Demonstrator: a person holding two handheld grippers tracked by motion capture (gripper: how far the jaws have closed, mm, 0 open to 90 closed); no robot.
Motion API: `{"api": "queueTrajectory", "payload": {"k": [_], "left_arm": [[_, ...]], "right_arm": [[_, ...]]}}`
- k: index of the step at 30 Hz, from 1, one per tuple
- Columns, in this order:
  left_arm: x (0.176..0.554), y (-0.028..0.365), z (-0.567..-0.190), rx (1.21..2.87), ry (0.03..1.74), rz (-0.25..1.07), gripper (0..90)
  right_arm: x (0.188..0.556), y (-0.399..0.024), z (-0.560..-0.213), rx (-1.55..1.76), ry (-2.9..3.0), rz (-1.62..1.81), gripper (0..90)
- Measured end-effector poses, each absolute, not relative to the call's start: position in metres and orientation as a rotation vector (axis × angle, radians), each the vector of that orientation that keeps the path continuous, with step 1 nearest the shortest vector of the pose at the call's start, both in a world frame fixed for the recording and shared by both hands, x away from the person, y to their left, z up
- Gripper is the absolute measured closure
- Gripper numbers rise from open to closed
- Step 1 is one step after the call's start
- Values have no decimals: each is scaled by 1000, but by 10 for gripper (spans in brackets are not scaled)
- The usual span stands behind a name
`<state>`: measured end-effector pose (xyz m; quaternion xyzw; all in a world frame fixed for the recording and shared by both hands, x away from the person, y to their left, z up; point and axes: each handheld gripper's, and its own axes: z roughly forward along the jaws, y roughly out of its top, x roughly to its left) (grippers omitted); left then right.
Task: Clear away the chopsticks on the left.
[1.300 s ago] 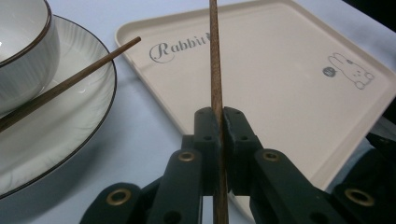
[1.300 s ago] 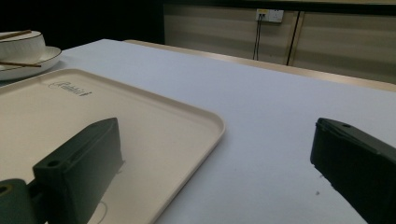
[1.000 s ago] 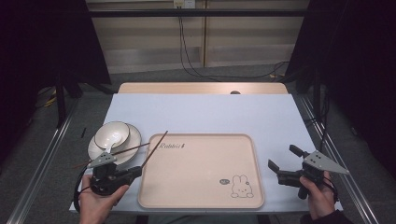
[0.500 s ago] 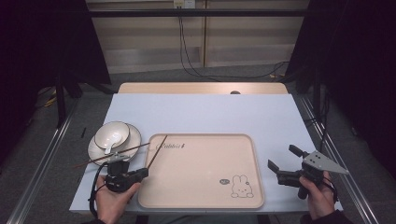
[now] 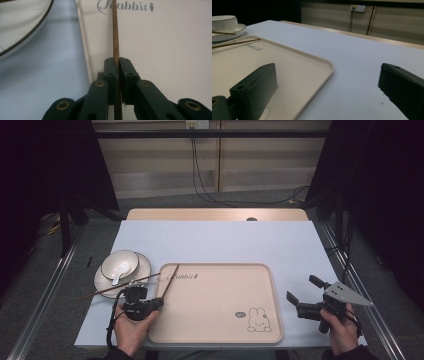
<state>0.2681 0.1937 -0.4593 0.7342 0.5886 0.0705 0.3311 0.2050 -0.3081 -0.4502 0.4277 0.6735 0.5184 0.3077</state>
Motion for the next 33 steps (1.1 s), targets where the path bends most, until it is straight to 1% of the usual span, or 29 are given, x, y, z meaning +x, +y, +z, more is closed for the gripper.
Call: {"api": "queueTrajectory", "payload": {"k": [4, 9, 14, 15, 19, 20, 24, 25, 27, 31, 33], "left_arm": [[269, 192, -462, 1934, 1552, 178, 846], [270, 191, -463, 1895, 1569, 170, 839], [270, 192, -463, 1893, 1578, 156, 837], [270, 191, -463, 1870, 1587, 157, 827], [270, 192, -462, 1879, 1587, 137, 814], [270, 192, -462, 1869, 1591, 135, 786], [270, 193, -463, 1858, 1587, 110, 772], [270, 192, -463, 1859, 1585, 106, 777], [270, 191, -462, 1861, 1594, 114, 838], [270, 190, -463, 1855, 1589, 99, 839], [270, 190, -463, 1857, 1586, 94, 778]], "right_arm": [[205, -308, -450, 1125, 1782, 1370, 18], [205, -308, -450, 1121, 1784, 1366, 18], [205, -308, -451, 1120, 1784, 1363, 18], [205, -308, -451, 1119, 1783, 1364, 18], [205, -308, -451, 1120, 1785, 1363, 18], [205, -308, -451, 1118, 1784, 1364, 18], [205, -308, -451, 1120, 1787, 1363, 18], [205, -308, -451, 1122, 1784, 1361, 18], [205, -308, -451, 1124, 1784, 1359, 18], [205, -308, -451, 1121, 1786, 1360, 17], [205, -308, -451, 1121, 1786, 1360, 18]]}}
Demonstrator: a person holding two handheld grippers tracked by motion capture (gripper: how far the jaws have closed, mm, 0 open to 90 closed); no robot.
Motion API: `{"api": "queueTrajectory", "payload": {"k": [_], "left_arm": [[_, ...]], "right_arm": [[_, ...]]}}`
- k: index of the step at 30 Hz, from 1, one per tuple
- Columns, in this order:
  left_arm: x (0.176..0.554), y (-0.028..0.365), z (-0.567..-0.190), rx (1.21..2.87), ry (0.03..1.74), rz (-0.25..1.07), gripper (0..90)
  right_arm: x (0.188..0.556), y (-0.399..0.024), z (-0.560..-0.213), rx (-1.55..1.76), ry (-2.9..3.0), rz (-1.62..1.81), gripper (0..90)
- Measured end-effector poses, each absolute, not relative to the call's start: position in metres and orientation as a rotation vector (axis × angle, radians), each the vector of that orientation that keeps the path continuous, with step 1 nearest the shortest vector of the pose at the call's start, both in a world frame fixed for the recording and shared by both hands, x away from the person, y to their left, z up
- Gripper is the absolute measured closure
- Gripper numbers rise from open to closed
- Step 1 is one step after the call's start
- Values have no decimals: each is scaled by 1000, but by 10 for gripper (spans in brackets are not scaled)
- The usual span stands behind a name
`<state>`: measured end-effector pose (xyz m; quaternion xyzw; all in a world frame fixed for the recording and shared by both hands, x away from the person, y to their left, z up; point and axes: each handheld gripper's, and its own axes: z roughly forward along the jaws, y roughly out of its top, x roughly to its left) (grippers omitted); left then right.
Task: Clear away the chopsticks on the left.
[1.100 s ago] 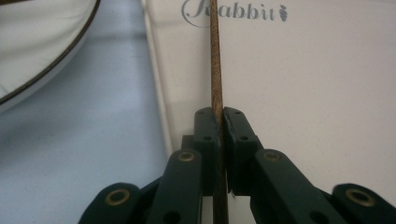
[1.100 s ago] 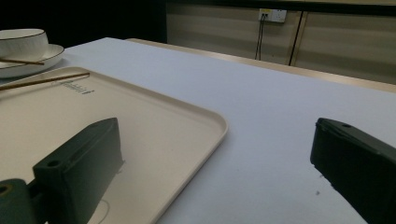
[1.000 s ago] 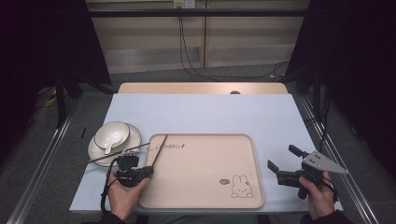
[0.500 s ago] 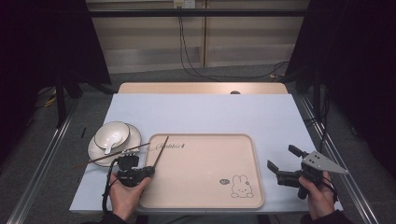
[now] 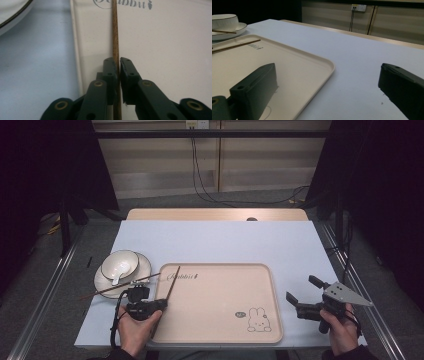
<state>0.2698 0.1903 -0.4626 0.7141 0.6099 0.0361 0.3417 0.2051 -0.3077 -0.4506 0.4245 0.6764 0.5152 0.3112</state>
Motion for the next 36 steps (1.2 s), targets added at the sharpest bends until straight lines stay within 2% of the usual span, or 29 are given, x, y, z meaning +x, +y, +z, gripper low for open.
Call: {"api": "queueTrajectory", "payload": {"k": [6, 14, 17, 20, 25, 36], "left_arm": [[270, 193, -460, 1881, 1518, 106, 660], [265, 209, -447, 1884, 1304, 151, 384], [260, 217, -443, 1900, 1230, 191, 325], [256, 228, -440, 1889, 1171, 195, 308], [252, 250, -435, 1848, 1108, 247, 224], [248, 298, -428, 1819, 984, 344, 135]], "right_arm": [[205, -308, -450, 1118, 1791, 1365, 18], [204, -308, -450, 1117, 1789, 1371, 18], [204, -308, -450, 1117, 1788, 1371, 17], [204, -308, -450, 1117, 1787, 1373, 18], [204, -308, -450, 1116, 1783, 1372, 18], [205, -307, -450, 1116, 1782, 1369, 17]]}}
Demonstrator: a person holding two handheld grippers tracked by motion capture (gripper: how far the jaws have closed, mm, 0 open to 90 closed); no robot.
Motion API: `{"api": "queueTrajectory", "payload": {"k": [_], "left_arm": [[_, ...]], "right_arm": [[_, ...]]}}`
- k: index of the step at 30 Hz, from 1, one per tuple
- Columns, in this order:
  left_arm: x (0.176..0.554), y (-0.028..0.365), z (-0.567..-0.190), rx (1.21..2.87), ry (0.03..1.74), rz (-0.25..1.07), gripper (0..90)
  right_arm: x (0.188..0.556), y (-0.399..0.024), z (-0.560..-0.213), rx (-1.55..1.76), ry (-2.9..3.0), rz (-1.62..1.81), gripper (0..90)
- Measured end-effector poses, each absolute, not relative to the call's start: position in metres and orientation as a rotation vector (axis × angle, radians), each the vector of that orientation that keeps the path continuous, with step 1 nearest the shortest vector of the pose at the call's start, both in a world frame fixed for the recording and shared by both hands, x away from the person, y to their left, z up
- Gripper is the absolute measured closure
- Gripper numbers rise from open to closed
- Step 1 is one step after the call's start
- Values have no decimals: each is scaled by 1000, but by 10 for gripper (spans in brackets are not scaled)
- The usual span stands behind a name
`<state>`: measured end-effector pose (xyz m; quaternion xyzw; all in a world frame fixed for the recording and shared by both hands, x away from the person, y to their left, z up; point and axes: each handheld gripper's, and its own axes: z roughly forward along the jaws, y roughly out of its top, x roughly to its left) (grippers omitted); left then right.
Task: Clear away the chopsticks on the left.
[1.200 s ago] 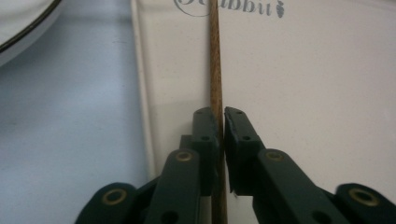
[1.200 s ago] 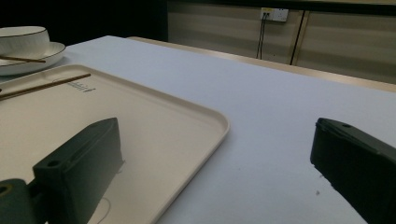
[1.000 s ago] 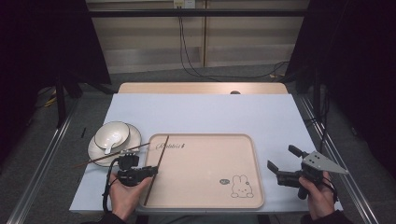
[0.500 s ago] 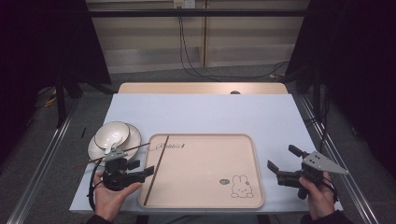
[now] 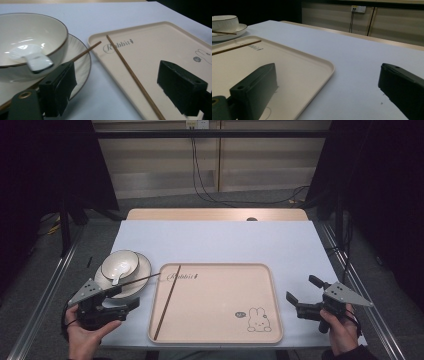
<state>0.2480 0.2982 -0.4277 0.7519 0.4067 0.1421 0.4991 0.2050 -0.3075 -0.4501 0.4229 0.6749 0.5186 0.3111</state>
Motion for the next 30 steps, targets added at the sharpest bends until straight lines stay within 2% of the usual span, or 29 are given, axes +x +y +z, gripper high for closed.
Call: {"api": "queueTrajectory", "payload": {"k": [4, 8, 10, 18, 23, 30], "left_arm": [[251, 313, -427, 1849, 952, 347, 63], [255, 329, -426, 1876, 902, 309, 59], [258, 337, -426, 1904, 896, 313, 93], [279, 364, -431, 1966, 855, 286, 112], [291, 373, -432, 2041, 752, 276, 190], [309, 377, -436, 2096, 756, 257, 189]], "right_arm": [[205, -307, -450, 1116, 1781, 1367, 17], [205, -307, -450, 1119, 1782, 1366, 17], [205, -307, -450, 1115, 1784, 1373, 18], [206, -307, -450, 1114, 1789, 1367, 18], [206, -307, -450, 1116, 1790, 1365, 18], [206, -307, -451, 1115, 1792, 1366, 18]]}}
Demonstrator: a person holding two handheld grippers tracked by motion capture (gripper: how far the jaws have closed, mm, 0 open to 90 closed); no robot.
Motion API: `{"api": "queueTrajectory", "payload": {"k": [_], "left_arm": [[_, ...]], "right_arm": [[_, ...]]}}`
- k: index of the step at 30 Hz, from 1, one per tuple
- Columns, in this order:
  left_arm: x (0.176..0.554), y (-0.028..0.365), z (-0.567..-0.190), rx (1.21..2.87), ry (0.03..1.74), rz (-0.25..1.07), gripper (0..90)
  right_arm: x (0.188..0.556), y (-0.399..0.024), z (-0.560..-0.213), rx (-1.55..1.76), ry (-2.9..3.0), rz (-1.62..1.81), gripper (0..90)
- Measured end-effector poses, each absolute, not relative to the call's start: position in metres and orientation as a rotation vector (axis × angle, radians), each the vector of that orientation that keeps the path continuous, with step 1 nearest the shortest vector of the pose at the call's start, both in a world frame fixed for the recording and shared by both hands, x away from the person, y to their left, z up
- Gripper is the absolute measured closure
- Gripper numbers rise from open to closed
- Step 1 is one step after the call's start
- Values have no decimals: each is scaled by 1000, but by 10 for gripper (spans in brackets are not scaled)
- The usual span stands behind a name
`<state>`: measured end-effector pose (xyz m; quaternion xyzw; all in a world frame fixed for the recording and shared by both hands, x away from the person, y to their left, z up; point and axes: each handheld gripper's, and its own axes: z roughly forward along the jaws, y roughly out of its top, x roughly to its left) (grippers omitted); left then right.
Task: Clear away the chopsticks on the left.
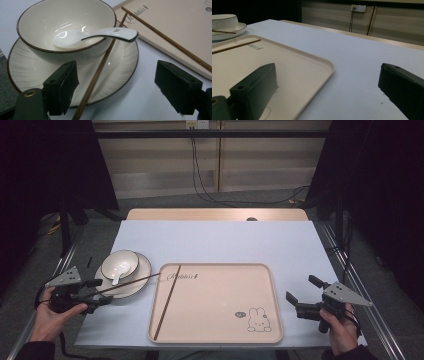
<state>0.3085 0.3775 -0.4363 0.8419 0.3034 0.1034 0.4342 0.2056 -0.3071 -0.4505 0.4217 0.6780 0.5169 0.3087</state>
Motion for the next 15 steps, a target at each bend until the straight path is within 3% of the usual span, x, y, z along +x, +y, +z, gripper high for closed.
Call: {"api": "queueTrajectory", "payload": {"k": [4, 7, 12, 15], "left_arm": [[317, 377, -439, 2122, 788, 257, 198], [322, 376, -442, 2168, 782, 263, 282], [326, 382, -445, 2205, 773, 291, 523], [327, 380, -446, 2235, 763, 286, 580]], "right_arm": [[206, -307, -451, 1116, 1791, 1364, 17], [206, -307, -451, 1117, 1786, 1365, 18], [206, -307, -451, 1119, 1784, 1364, 17], [206, -307, -451, 1116, 1784, 1362, 17]]}}
